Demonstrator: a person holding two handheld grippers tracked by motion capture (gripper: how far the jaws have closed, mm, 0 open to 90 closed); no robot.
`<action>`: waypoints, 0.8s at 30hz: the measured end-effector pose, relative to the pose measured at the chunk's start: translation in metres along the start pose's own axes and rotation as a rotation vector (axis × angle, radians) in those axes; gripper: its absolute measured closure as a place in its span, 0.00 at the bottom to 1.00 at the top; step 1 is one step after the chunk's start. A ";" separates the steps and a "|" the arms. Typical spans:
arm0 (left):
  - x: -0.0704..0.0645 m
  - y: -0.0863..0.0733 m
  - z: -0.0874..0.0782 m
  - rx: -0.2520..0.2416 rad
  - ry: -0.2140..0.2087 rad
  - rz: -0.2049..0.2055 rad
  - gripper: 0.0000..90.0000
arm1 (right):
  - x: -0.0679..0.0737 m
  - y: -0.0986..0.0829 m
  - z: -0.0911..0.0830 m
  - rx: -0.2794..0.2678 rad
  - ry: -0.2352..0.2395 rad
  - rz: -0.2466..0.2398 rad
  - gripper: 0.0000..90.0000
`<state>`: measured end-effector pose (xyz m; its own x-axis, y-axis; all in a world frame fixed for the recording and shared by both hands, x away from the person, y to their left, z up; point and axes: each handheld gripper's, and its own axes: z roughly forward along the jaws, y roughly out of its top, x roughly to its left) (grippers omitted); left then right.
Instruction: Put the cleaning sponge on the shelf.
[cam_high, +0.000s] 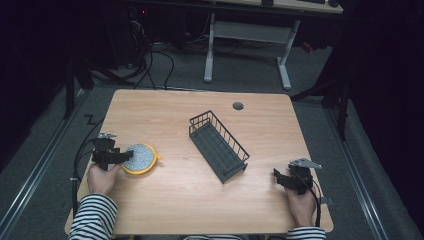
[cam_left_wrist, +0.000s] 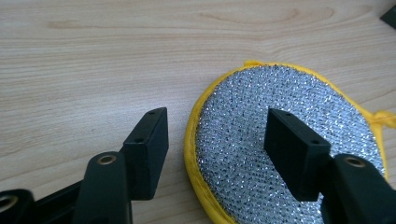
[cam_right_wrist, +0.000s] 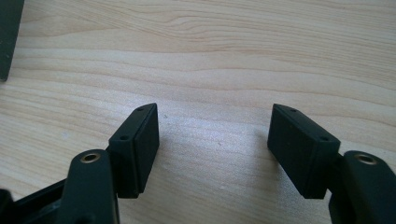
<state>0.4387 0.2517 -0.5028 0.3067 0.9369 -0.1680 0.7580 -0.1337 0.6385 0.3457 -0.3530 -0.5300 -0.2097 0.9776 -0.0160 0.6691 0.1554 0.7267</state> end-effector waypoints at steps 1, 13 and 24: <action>0.000 0.000 0.001 0.003 -0.002 -0.002 0.49 | 0.000 0.000 0.000 0.000 0.000 0.001 0.38; 0.005 -0.001 0.008 0.044 -0.054 -0.049 0.64 | 0.000 0.000 0.000 0.002 -0.001 0.000 0.38; 0.003 -0.011 0.007 -0.033 -0.064 -0.054 0.83 | 0.000 0.000 0.000 0.001 -0.001 -0.001 0.37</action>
<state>0.4351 0.2539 -0.5159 0.3027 0.9196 -0.2505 0.7558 -0.0715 0.6509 0.3457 -0.3528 -0.5300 -0.2096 0.9776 -0.0174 0.6697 0.1565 0.7259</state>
